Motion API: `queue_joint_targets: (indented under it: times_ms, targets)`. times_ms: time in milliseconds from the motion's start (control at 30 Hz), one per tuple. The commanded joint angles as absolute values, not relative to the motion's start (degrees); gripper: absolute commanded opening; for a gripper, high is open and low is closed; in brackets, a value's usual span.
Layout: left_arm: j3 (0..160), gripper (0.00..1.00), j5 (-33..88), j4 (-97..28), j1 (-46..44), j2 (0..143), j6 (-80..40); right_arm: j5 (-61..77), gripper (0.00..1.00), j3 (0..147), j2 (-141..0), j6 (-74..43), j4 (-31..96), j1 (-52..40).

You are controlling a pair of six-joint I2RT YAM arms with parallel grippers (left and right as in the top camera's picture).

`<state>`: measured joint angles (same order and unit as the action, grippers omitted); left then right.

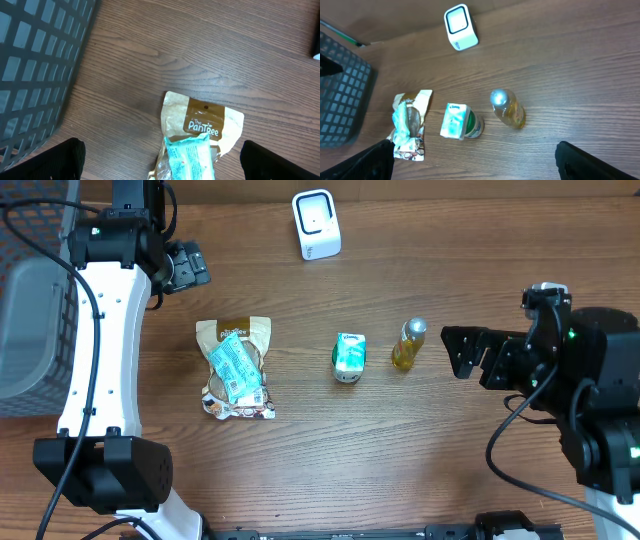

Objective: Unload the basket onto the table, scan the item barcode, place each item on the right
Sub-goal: 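Move the right gripper forward toward the yellow bottle, then lower the open right gripper over the yellow bottle's cap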

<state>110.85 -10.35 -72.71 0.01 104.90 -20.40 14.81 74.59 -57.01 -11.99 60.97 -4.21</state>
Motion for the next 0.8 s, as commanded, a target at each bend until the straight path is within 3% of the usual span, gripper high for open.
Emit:
queue_joint_targets:
  times_ms: [0,767]
  targets:
    - [111.6,1.0,-10.9,-72.8,0.0,104.6,-19.3,15.1,1.0,75.7,-57.3,-12.2,60.7,-4.1]
    - [111.6,1.0,-10.9,-72.8,0.0,104.6,-19.3,15.1,1.0,75.9,-60.3,-14.2,61.3,-4.1]
